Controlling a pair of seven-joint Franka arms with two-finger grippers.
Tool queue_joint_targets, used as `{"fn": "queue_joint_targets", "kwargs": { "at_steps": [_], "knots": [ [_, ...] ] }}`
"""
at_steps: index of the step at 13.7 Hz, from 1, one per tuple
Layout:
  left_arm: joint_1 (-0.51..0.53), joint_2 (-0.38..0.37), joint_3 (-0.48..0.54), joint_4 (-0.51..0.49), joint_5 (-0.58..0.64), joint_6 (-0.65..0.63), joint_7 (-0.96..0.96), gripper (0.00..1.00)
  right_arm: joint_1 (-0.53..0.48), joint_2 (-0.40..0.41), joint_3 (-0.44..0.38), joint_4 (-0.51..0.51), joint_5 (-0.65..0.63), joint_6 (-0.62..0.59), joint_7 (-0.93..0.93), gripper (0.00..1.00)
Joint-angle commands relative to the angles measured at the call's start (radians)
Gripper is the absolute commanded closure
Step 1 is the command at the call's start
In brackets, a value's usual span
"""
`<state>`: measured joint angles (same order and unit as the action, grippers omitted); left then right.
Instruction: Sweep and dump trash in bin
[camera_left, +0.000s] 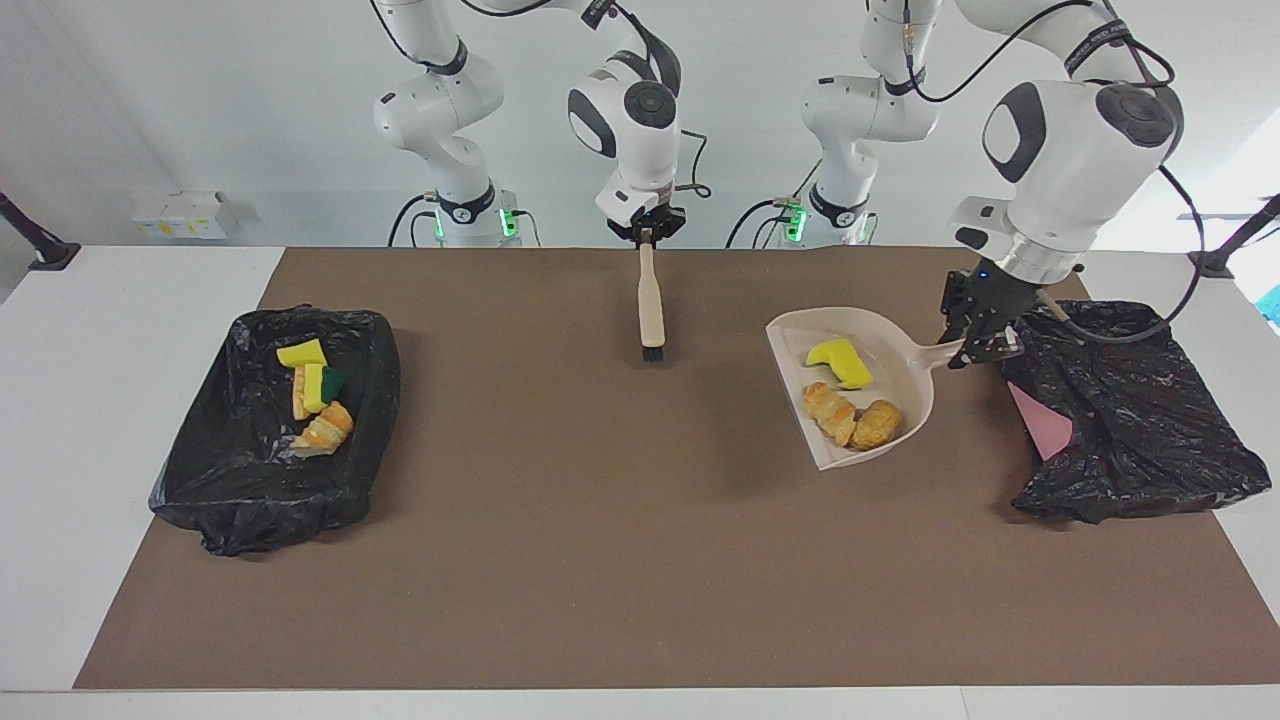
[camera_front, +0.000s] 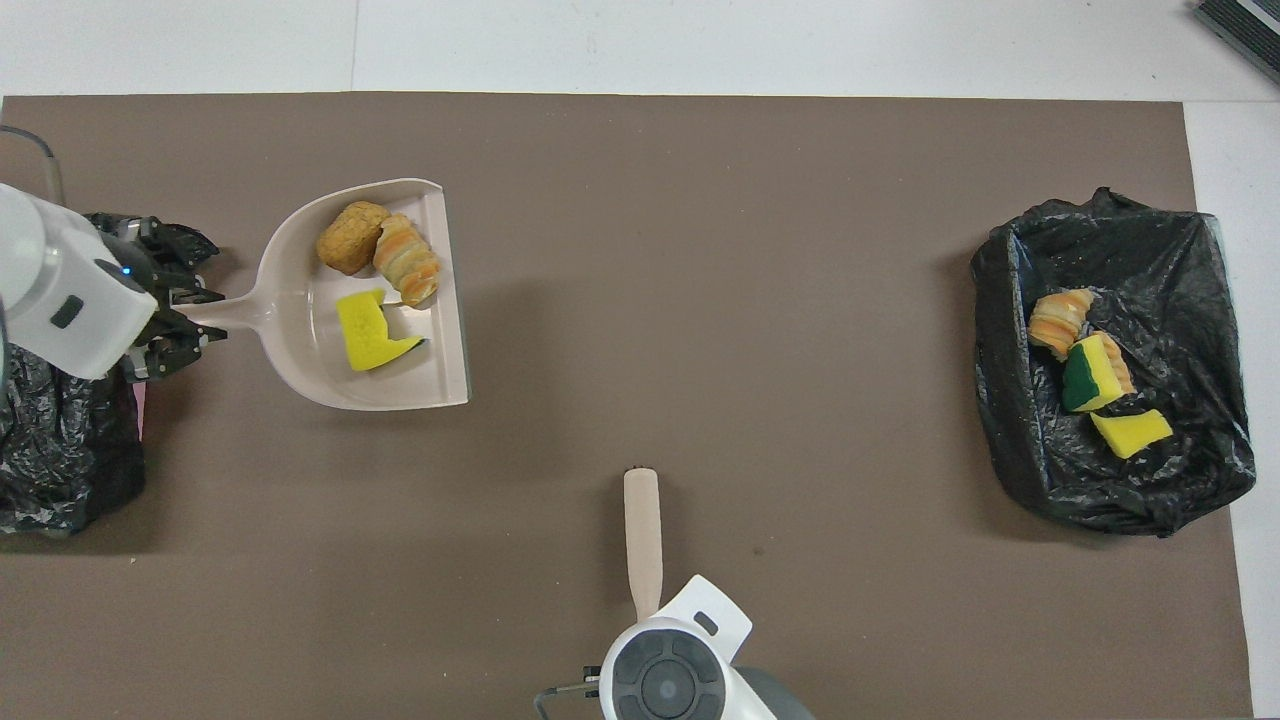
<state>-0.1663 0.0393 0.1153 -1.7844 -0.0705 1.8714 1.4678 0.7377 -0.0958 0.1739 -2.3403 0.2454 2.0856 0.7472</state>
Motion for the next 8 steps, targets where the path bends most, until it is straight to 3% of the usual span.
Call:
{"fn": "queue_joint_targets", "kwargs": {
  "at_steps": [1, 6, 8],
  "knots": [
    [0.109, -0.009, -0.006, 0.005, -0.02, -0.015, 0.145, 1.0, 0.023, 0.005, -0.001, -0.05, 0.022, 0.074, 0.029, 1.0],
    [0.298, 0.023, -0.005, 0.008, -0.02, 0.032, 0.388, 1.0, 0.023, 0.011, -0.002, -0.056, 0.022, 0.082, 0.03, 1.0],
    [0.37, 0.039, -0.005, 0.02, -0.014, 0.052, 0.486, 1.0, 0.023, 0.018, -0.002, -0.06, 0.022, 0.093, 0.032, 0.84]
  ]
}}
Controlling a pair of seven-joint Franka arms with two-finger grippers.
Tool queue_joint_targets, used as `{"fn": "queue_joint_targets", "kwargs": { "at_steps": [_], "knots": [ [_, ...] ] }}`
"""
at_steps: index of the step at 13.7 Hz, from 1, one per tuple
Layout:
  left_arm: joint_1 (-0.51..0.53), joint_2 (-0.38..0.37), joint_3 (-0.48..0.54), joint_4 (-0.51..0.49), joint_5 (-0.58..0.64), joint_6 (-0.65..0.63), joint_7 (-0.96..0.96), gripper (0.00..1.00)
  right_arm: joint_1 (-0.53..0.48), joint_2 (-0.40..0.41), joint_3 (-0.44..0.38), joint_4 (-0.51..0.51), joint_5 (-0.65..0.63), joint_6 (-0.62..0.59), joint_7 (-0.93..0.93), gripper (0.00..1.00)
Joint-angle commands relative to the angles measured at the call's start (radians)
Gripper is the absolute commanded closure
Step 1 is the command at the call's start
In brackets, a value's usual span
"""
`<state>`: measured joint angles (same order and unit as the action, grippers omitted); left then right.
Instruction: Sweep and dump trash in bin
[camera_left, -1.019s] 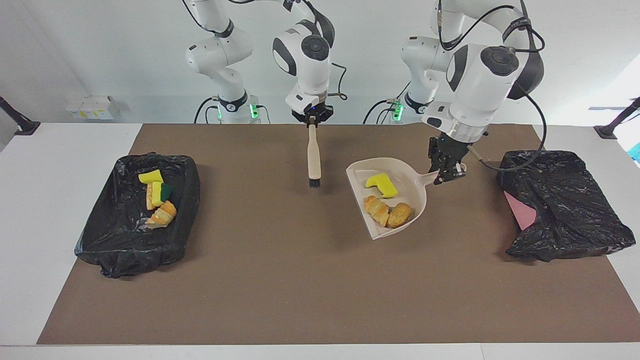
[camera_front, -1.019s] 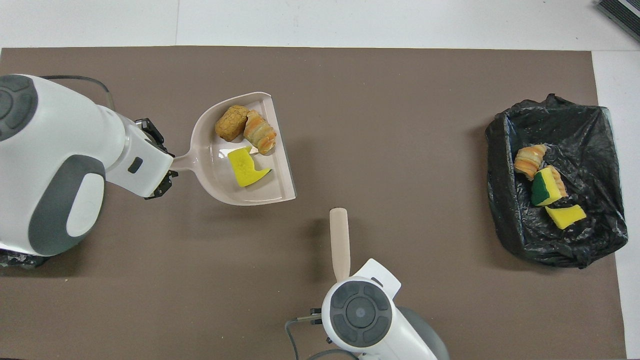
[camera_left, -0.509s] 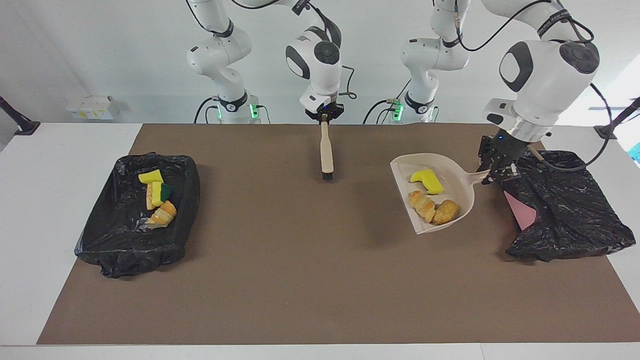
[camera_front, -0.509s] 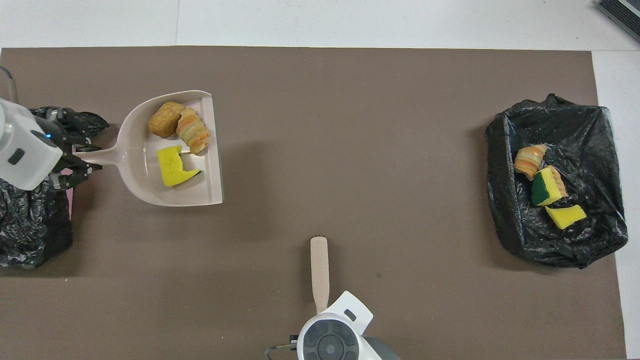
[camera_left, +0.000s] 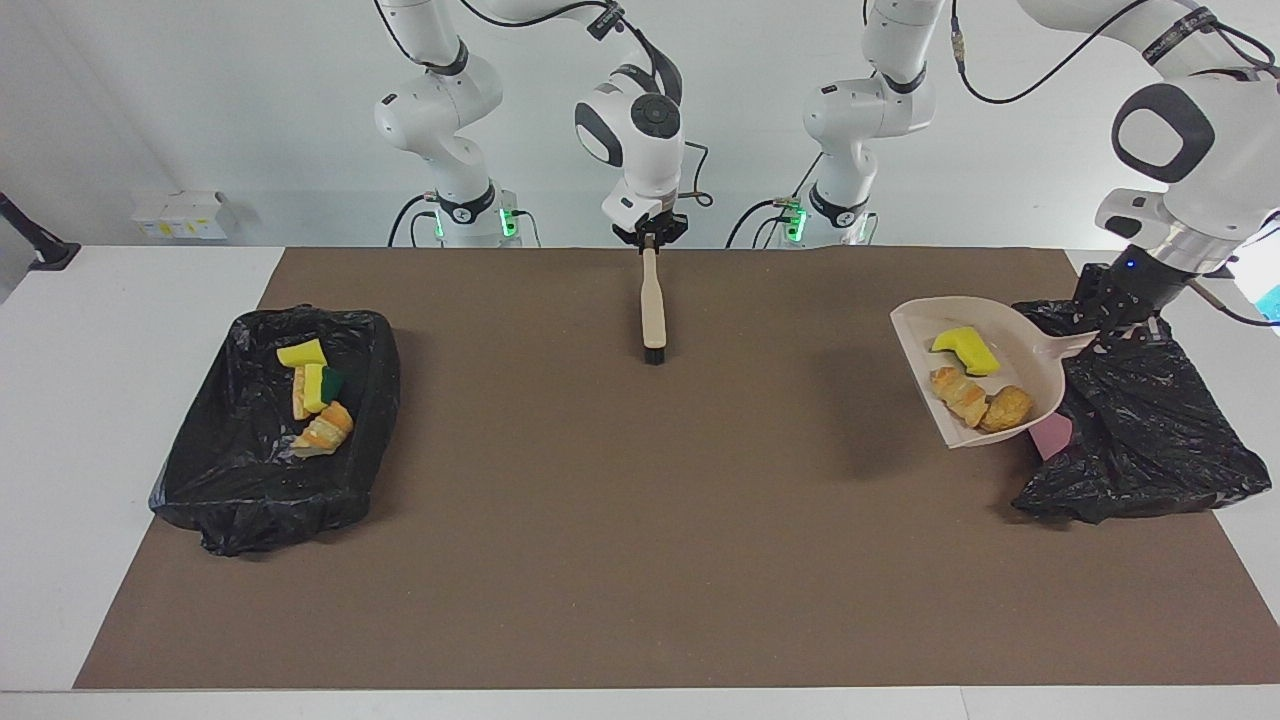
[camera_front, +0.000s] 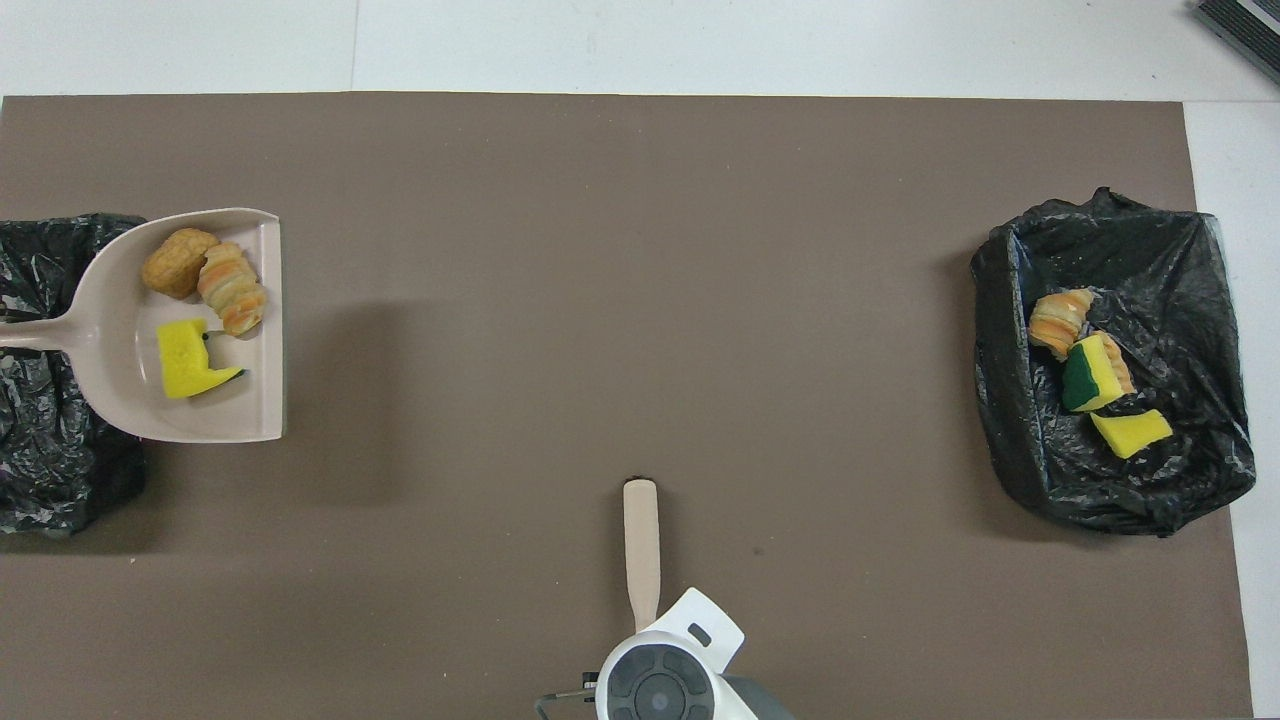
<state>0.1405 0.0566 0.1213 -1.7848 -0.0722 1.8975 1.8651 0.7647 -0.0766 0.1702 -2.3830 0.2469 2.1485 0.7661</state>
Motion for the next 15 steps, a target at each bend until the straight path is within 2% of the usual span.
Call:
{"fn": "queue_joint_targets", "kwargs": {
  "at_steps": [1, 4, 6, 8, 10, 12, 13, 15],
  "knots": [
    [0.098, 0.034, -0.011, 0.028, -0.002, 0.038, 0.121, 1.0, -0.004, 0.0, 0.002, -0.018, 0.02, 0.03, 0.012, 0.78],
    [0.185, 0.08, -0.011, 0.112, 0.075, 0.038, 0.209, 1.0, -0.005, 0.005, 0.002, -0.018, 0.02, 0.039, 0.013, 0.64],
    [0.215, 0.1, -0.011, 0.142, 0.141, 0.044, 0.227, 1.0, -0.005, 0.005, 0.002, -0.016, 0.02, 0.037, 0.016, 0.59],
    [0.215, 0.112, -0.011, 0.16, 0.227, 0.064, 0.227, 1.0, -0.008, 0.005, 0.0, -0.013, 0.02, 0.036, 0.016, 0.54],
    [0.206, 0.114, -0.012, 0.159, 0.354, 0.132, 0.217, 1.0, -0.016, -0.002, -0.001, -0.01, 0.02, 0.036, 0.016, 0.42],
    [0.205, 0.114, -0.011, 0.145, 0.411, 0.17, 0.203, 1.0, -0.037, -0.012, -0.006, -0.002, 0.018, 0.036, 0.015, 0.35],
    [0.202, 0.114, -0.009, 0.145, 0.463, 0.187, 0.195, 1.0, -0.063, -0.021, -0.006, 0.013, 0.017, 0.034, 0.015, 0.27],
    [0.173, 0.112, -0.009, 0.137, 0.613, 0.195, 0.107, 1.0, -0.123, -0.029, -0.008, 0.056, 0.003, 0.024, -0.001, 0.25]
  ]
}}
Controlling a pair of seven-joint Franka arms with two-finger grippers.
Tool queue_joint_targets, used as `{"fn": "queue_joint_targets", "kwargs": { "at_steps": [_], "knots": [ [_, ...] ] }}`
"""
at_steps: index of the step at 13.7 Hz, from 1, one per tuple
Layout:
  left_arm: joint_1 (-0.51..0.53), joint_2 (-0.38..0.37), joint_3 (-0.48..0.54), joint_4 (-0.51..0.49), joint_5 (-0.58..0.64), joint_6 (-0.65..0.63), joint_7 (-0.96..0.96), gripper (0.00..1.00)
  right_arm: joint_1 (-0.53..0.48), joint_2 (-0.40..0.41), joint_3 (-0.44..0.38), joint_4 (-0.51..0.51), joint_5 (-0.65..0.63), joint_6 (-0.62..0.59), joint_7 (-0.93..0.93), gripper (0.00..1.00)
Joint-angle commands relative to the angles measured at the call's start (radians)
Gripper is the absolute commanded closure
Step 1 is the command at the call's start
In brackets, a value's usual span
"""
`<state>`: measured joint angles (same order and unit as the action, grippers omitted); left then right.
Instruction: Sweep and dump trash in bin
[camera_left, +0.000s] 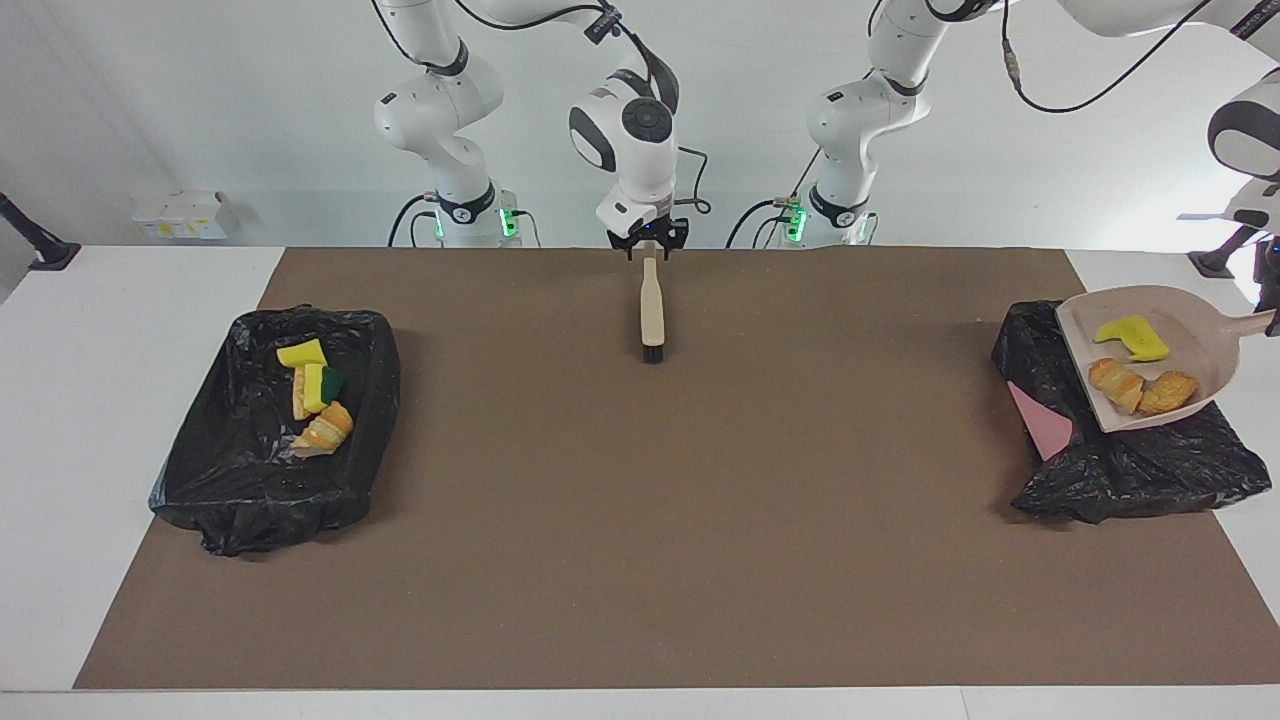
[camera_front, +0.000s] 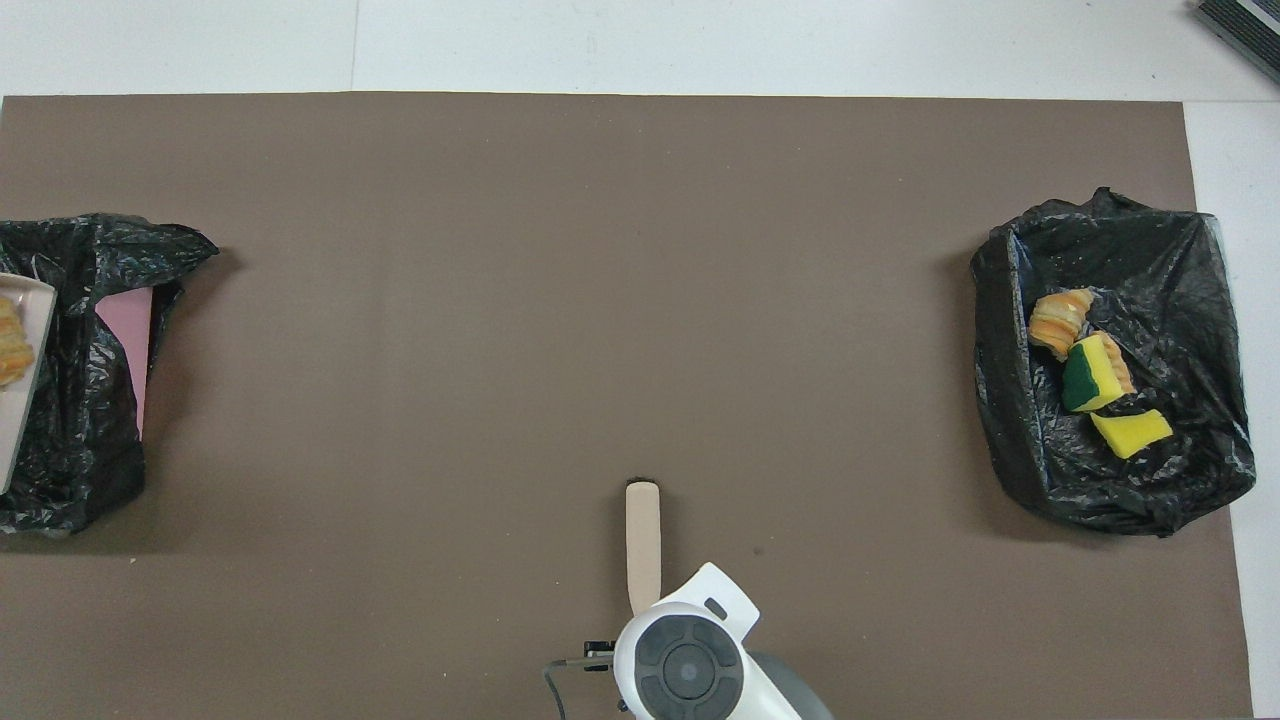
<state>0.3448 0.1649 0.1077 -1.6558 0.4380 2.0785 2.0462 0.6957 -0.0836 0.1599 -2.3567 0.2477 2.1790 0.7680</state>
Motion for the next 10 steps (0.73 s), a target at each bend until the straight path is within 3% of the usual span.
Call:
{"fn": "queue_joint_targets", "kwargs": {
  "at_steps": [1, 5, 10],
  "knots": [
    [-0.05, -0.004, 0.004, -0.001, 0.175, 0.003, -0.148, 1.0, -0.089, -0.03, 0.003, 0.042, -0.001, -0.007, -0.015, 0.23],
    [-0.082, -0.057, 0.003, -0.088, 0.391, -0.001, -0.357, 1.0, -0.249, -0.084, 0.0, 0.08, -0.005, -0.072, -0.131, 0.0],
    [-0.118, -0.151, 0.003, -0.188, 0.629, -0.012, -0.59, 1.0, -0.493, -0.105, -0.002, 0.288, -0.1, -0.347, -0.321, 0.0]
  ]
}}
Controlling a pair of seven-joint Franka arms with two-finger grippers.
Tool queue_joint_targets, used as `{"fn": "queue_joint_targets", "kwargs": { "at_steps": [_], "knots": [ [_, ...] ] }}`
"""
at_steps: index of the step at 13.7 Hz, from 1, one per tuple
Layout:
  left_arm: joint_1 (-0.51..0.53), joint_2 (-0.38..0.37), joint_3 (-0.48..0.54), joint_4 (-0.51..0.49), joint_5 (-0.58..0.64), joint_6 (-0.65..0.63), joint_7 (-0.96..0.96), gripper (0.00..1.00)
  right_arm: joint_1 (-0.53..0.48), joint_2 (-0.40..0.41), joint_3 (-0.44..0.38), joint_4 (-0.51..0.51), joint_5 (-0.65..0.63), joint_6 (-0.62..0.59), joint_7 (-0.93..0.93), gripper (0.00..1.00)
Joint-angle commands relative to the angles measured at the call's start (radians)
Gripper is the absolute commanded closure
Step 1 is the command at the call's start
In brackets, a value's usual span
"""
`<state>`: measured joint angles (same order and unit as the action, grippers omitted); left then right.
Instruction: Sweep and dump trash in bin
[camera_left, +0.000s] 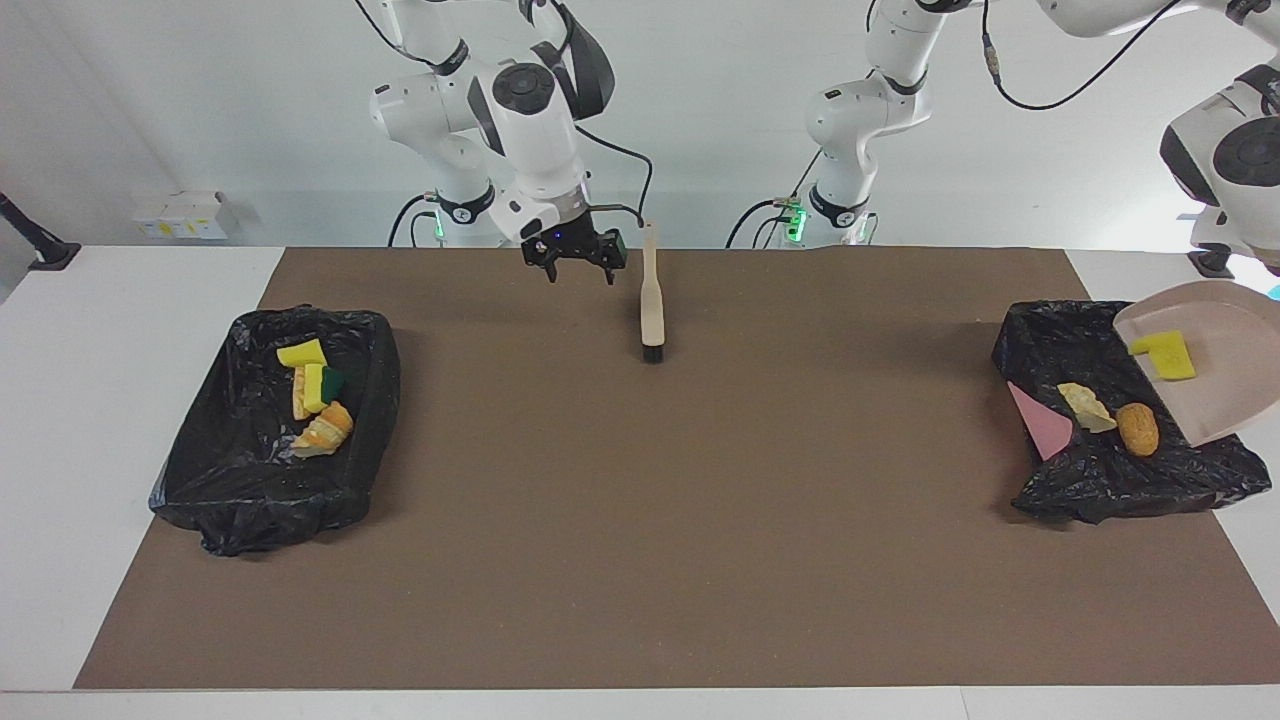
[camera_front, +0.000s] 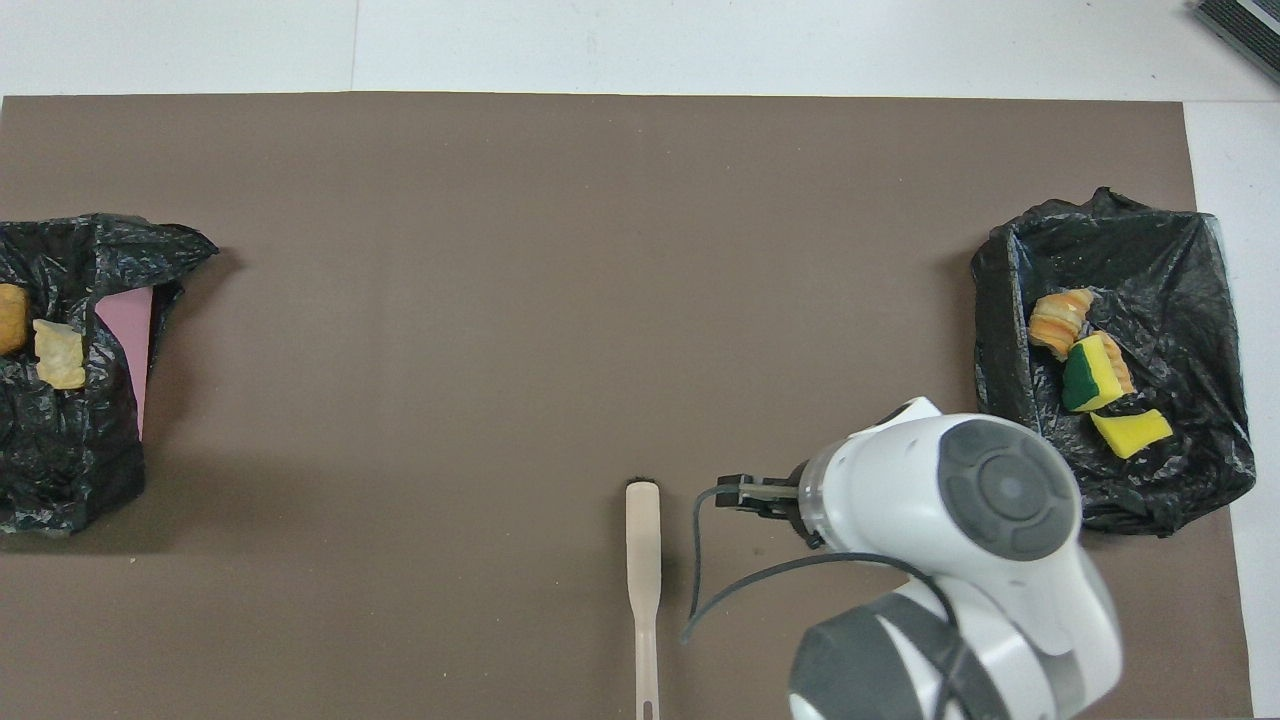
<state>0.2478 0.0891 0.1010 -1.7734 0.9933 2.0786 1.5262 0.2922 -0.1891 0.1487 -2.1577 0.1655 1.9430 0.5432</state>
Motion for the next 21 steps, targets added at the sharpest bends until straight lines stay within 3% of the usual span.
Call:
{"fn": "queue_joint_targets", "kwargs": {
  "at_steps": [1, 4, 6, 9, 13, 16, 21],
  "knots": [
    [-0.025, -0.09, 0.008, -0.084, 0.117, -0.02, -0.11, 1.0, -0.143, 0.002, 0.011, 0.143, -0.024, -0.157, -0.171, 0.0],
    [-0.103, -0.107, 0.006, -0.1, 0.244, -0.173, -0.254, 1.0, -0.231, 0.014, 0.011, 0.278, -0.061, -0.274, -0.238, 0.0],
    [-0.177, -0.111, 0.003, -0.094, 0.251, -0.294, -0.305, 1.0, -0.254, 0.034, 0.011, 0.363, -0.136, -0.36, -0.238, 0.0],
    [-0.289, -0.117, -0.001, -0.09, 0.205, -0.424, -0.392, 1.0, -0.31, 0.034, 0.006, 0.426, -0.162, -0.381, -0.24, 0.0],
    [-0.424, -0.117, -0.004, -0.08, -0.013, -0.595, -0.598, 1.0, -0.364, 0.097, 0.005, 0.56, -0.187, -0.453, -0.24, 0.0],
    [-0.487, -0.117, -0.007, -0.066, -0.187, -0.655, -0.774, 1.0, -0.364, 0.175, 0.009, 0.674, -0.248, -0.512, -0.253, 0.0],
    [-0.504, -0.118, -0.029, -0.061, -0.45, -0.654, -1.03, 1.0, -0.364, 0.178, 0.006, 0.676, -0.227, -0.49, -0.256, 0.0]
  ]
}}
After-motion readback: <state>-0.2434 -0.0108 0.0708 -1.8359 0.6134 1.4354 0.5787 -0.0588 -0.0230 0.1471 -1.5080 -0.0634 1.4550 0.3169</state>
